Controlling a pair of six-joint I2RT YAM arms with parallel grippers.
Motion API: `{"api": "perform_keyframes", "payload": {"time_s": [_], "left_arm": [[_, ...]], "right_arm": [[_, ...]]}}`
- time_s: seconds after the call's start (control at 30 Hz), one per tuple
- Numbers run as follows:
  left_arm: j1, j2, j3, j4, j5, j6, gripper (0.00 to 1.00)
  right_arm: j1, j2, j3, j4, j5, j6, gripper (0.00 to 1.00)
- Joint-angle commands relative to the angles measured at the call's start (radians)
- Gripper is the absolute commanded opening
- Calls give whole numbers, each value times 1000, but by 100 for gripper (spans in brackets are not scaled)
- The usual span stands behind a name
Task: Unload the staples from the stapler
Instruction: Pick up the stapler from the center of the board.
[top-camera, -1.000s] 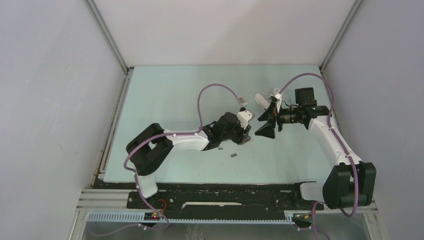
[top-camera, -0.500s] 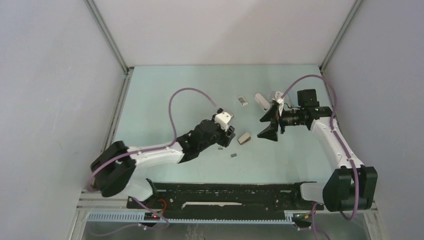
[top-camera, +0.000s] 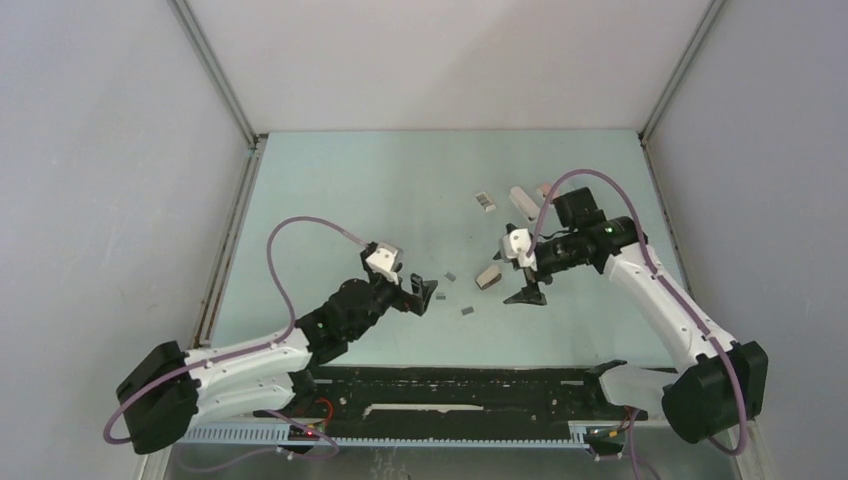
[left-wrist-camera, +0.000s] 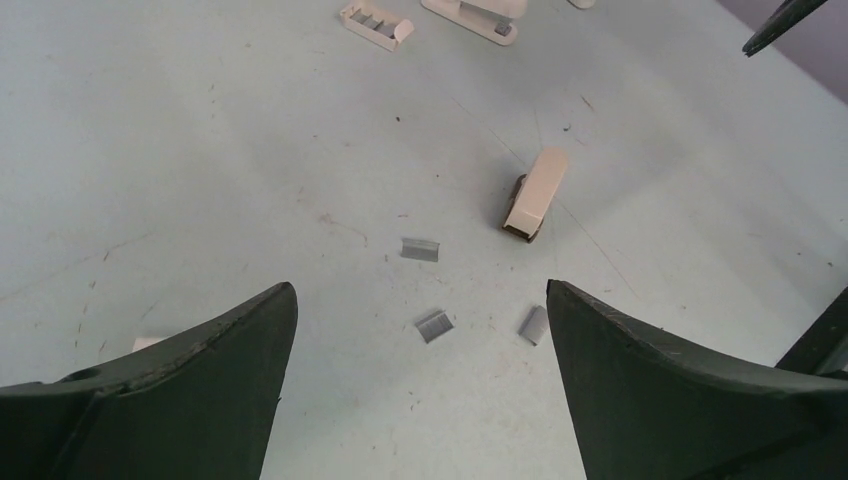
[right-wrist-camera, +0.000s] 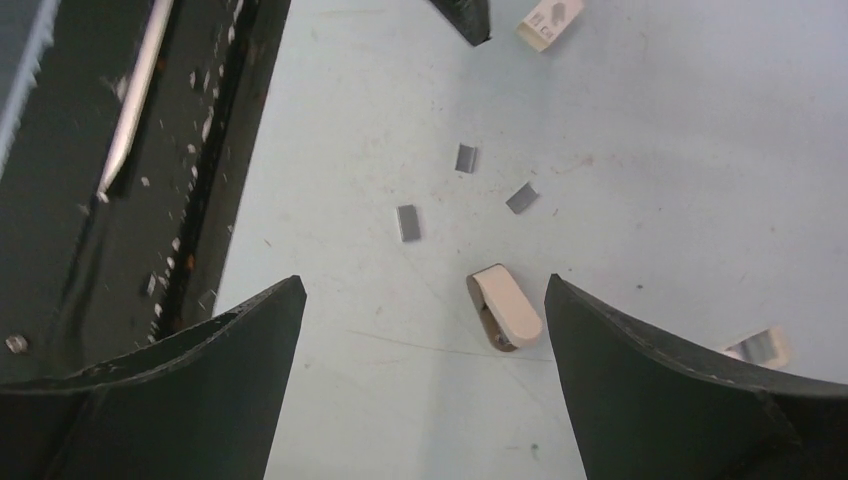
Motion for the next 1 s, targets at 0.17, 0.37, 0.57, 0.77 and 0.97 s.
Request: {"api": "perform_keyframes", "payload": {"time_s": [0.17,0.37,0.57,0.77,0.97], "left_arm": [[30,-270,-174,11,-39,-131,100],[33,-383,-259,-5,-60,-170,100],[33,-414,-282,-21,-56,-187,100],[34,-422,-286,-33,-51,-194,100],[32,-448,-295,-57,-50,-206,100]], "right_arm": [[218,152,205,-48,337,-99,100],[303,274,266,-27,555,-45,99],[341,416,322,-45,698,-4,92],[363,527,351,-6,776,40,86],[367,613,366,-14,833,25,77]]}}
